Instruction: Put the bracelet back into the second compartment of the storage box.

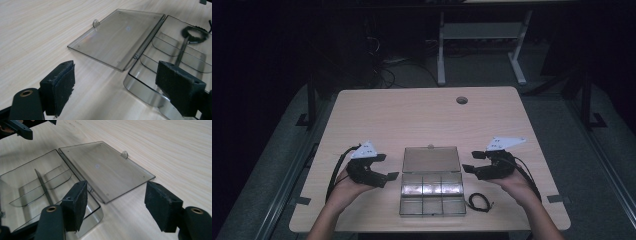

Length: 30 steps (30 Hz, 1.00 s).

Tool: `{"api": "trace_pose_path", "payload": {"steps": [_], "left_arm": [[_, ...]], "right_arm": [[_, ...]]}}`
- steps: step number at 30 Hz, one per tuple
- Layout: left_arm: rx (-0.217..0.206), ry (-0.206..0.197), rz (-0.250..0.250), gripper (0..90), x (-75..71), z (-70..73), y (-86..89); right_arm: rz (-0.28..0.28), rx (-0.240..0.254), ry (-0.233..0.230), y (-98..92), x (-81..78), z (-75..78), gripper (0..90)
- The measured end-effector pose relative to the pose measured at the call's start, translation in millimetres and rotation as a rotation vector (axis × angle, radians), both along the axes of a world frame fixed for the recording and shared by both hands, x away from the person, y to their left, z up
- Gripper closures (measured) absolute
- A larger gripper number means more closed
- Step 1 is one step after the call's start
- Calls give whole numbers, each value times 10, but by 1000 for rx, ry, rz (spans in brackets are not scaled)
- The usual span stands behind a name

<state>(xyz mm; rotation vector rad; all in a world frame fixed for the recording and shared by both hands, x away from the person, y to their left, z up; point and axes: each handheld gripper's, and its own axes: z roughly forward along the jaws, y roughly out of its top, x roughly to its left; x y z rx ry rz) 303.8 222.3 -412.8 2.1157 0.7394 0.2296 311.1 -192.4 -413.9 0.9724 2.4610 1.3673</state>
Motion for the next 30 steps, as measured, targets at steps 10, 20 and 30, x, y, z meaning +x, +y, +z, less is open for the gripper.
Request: {"api": "trace_pose_path", "payload": {"steps": [10, 20, 30], "left_arm": [[-15, -2, 14, 156, -240, -30, 112], [-20, 0, 39, 160, -468, -106, 240], [-24, 4, 60, 161, -656, -187, 321]], "right_arm": [[-9, -1, 6, -101, -262, -51, 354], [-46, 20, -9, -250, -477, -118, 402], [-49, -18, -5, -261, -576, -203, 534]]}}
